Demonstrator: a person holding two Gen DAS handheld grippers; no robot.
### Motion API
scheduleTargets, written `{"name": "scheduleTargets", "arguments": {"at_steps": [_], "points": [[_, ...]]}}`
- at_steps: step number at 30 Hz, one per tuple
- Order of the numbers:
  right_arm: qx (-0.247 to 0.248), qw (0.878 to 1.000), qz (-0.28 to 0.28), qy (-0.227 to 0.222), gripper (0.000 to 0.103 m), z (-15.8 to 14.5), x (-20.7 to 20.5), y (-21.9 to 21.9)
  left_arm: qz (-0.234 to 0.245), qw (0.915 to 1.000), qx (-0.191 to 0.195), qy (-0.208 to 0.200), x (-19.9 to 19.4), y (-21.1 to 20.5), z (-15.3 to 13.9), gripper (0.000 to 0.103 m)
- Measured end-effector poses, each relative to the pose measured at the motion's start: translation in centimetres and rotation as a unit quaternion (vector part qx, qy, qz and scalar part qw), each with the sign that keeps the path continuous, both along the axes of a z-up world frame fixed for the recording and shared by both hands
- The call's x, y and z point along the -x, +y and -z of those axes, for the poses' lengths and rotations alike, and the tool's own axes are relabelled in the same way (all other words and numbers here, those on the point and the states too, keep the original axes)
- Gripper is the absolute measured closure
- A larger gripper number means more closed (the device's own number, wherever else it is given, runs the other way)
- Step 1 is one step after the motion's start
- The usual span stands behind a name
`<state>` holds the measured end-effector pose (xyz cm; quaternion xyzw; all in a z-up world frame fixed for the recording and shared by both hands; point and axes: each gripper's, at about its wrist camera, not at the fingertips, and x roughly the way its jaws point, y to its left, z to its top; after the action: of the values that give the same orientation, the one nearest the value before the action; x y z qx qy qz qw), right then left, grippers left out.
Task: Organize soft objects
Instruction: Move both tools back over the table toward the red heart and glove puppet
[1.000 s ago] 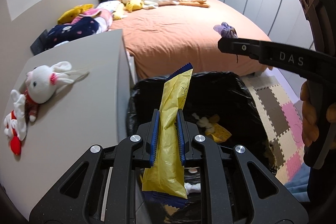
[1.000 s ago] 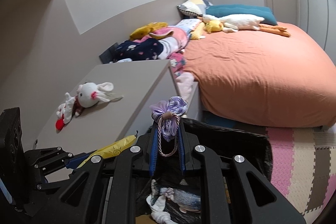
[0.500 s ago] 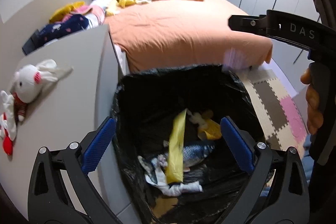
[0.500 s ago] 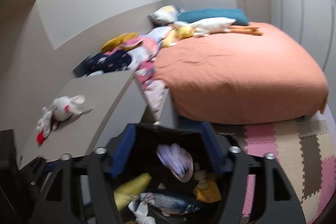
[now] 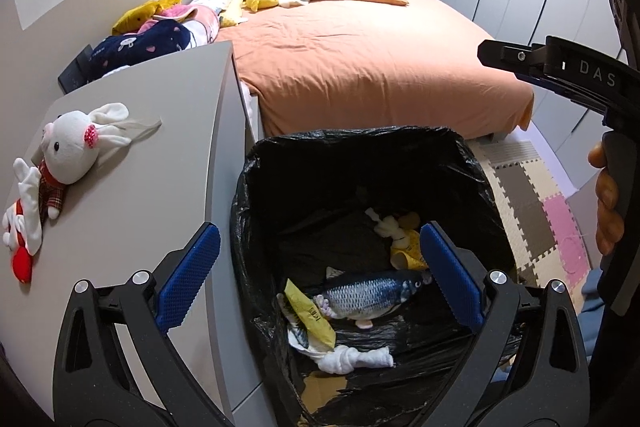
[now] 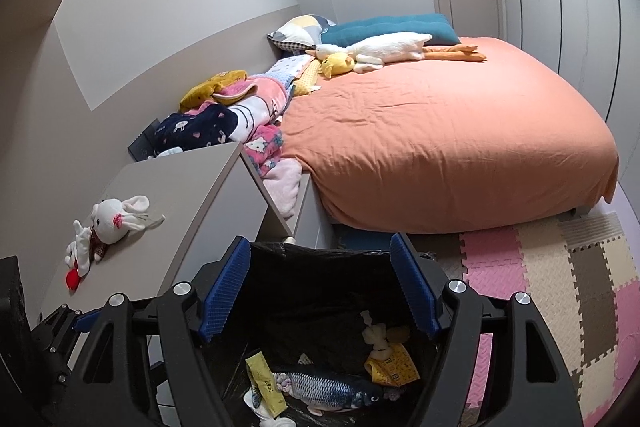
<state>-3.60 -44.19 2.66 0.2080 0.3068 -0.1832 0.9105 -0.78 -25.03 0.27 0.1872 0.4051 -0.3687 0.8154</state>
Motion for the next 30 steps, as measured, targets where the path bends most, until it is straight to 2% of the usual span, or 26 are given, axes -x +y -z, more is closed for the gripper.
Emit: {"name": "scheduleTargets", "arguments": {"at_steps": [11, 30], "points": [[0.003, 1.000, -0.019, 0.009, 0.030, 0.3, -1.7, 1.4, -0.018, 0.9998, 0.000, 0.005, -1.0, 1.4, 0.3, 0.006], [0.003, 0.997, -0.075, 0.025, 0.030, 1.3, -6.6, 6.3, -0.076, 0.9970, -0.006, 0.013, -4.2, 6.9, 0.9, 0.006]]}}
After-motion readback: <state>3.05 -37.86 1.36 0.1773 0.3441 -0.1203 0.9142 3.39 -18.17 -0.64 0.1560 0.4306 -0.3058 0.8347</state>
